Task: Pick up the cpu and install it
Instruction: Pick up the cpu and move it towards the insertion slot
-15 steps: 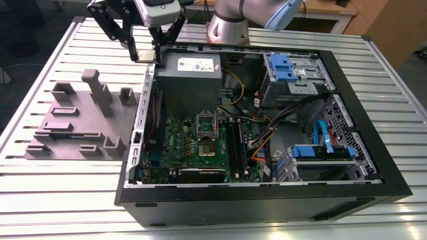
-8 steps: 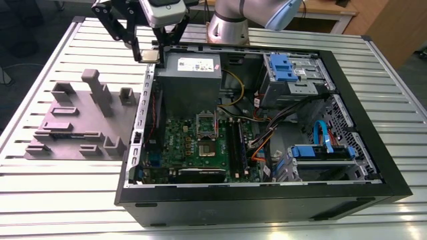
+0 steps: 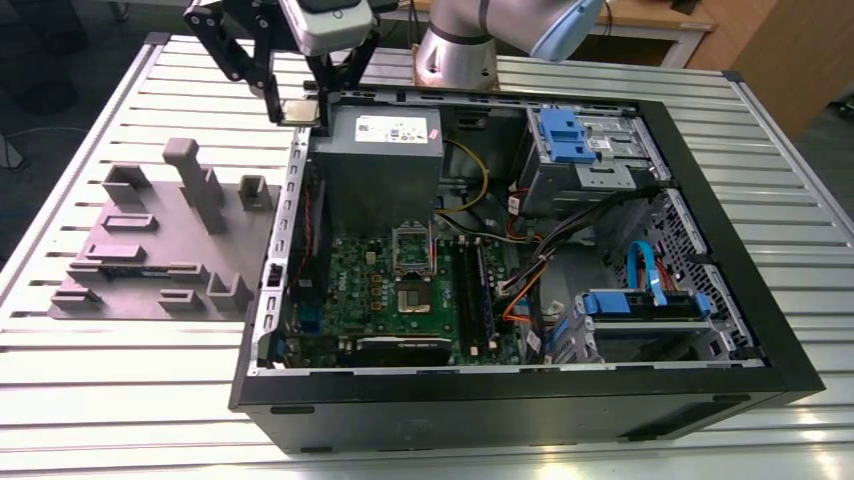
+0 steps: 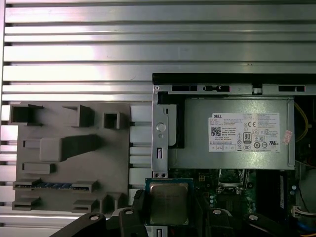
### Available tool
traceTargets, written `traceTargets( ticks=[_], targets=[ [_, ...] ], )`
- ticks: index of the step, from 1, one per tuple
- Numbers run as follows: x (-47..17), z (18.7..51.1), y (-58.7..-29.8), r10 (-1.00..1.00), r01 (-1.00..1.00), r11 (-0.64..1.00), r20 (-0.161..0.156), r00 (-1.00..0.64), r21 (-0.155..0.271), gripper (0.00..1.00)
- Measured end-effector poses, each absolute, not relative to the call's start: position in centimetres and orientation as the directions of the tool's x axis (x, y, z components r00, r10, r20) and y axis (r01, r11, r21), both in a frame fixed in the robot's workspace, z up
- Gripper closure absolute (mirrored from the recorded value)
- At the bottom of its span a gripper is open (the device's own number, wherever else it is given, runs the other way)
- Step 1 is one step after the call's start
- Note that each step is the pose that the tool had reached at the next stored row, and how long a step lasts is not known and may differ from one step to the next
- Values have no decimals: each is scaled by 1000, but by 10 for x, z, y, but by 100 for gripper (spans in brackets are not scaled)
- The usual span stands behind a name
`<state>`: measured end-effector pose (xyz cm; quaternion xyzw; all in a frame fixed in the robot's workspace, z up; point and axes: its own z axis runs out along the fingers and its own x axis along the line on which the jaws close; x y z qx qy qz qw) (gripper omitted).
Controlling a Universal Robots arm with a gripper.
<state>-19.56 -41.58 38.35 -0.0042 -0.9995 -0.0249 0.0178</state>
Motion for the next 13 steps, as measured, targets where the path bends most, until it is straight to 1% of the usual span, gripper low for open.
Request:
traceTargets(
  ticks=[9, 13],
  targets=[
    [-183, 383, -416, 7, 9, 999, 36, -999, 50, 53],
    [-183, 383, -424, 8, 9, 999, 36, -999, 50, 53]
  ],
)
